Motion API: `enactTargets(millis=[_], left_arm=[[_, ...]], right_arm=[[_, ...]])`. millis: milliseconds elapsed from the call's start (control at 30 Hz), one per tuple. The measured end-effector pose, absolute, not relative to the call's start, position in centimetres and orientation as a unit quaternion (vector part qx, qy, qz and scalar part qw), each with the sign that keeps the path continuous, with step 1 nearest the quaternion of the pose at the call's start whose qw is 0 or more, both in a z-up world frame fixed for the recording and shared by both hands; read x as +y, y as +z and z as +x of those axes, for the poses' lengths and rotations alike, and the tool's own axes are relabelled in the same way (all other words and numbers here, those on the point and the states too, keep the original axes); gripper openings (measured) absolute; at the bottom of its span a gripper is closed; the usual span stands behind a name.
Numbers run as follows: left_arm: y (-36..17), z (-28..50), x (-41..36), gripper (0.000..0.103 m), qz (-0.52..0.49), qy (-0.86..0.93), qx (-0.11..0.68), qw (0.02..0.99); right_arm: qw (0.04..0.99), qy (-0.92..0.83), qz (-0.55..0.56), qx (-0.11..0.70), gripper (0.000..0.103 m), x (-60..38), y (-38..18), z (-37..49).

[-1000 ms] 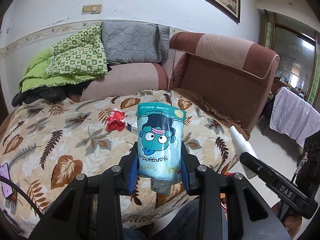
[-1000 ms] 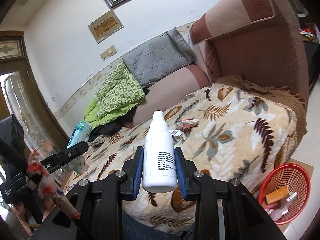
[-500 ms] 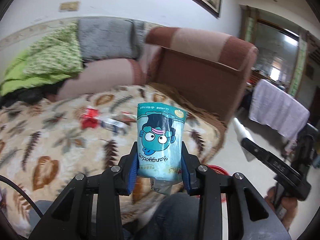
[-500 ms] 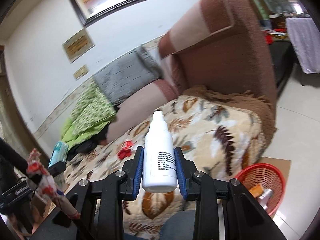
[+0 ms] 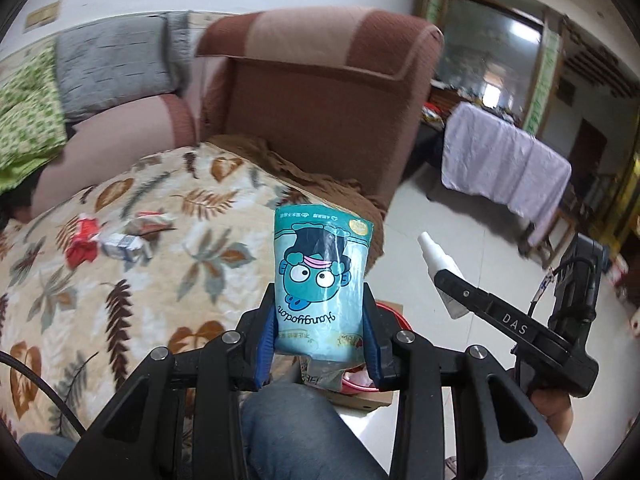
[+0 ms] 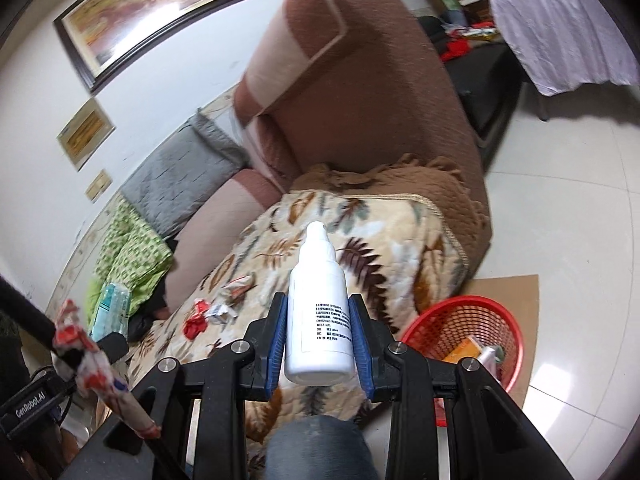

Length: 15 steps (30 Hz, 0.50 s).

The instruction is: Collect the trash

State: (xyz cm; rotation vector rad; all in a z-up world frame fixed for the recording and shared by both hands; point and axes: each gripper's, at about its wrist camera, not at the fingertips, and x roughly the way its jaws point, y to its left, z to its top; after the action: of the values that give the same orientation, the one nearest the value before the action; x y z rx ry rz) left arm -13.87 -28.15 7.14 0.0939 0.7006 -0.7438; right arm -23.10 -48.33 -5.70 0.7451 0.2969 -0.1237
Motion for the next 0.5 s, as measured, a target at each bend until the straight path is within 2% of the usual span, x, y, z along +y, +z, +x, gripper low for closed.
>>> enactTargets(millis=[500], left_arm=[[1.8, -12.4, -37.5, 0.035, 0.082, -0.414, 0.399, 0.814]], right_arm=[[0.886, -0.112, 0.414, 0.179, 0.033, -53.6, -11.3, -23.0]])
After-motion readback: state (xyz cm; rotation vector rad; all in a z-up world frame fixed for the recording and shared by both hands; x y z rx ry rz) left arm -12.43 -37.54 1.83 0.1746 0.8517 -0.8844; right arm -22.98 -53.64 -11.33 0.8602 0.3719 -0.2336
